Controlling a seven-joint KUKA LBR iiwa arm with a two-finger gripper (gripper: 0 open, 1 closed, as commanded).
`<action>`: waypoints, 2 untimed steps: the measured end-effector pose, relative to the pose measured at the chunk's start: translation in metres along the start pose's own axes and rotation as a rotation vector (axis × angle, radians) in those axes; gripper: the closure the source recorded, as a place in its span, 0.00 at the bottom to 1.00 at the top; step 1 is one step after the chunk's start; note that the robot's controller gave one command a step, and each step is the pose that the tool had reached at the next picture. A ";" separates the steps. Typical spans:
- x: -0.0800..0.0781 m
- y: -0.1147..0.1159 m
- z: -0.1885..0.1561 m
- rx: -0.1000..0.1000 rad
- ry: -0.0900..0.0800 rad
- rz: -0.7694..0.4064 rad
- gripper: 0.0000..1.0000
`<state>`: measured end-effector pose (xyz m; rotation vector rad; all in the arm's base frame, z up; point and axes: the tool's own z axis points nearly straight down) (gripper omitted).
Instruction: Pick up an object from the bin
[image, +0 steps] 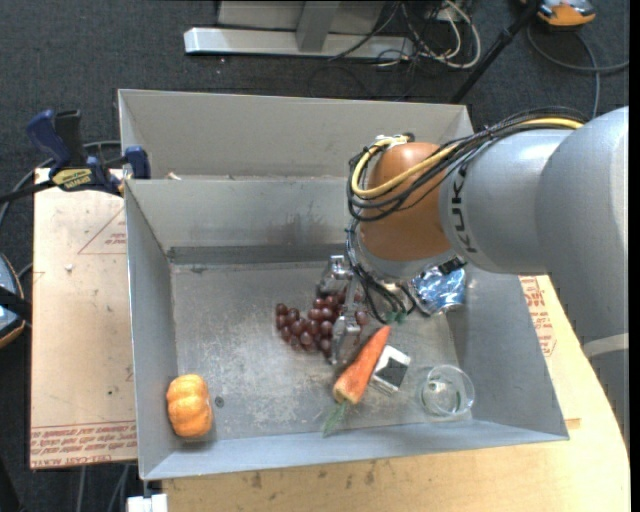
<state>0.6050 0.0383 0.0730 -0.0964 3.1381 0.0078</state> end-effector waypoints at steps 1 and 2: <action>0.001 0.001 -0.005 0.002 -0.001 0.001 0.00; -0.004 0.001 -0.006 0.001 -0.005 0.001 1.00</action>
Offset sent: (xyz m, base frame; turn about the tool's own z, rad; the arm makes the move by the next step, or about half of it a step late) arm 0.0000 0.0000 0.0000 0.0000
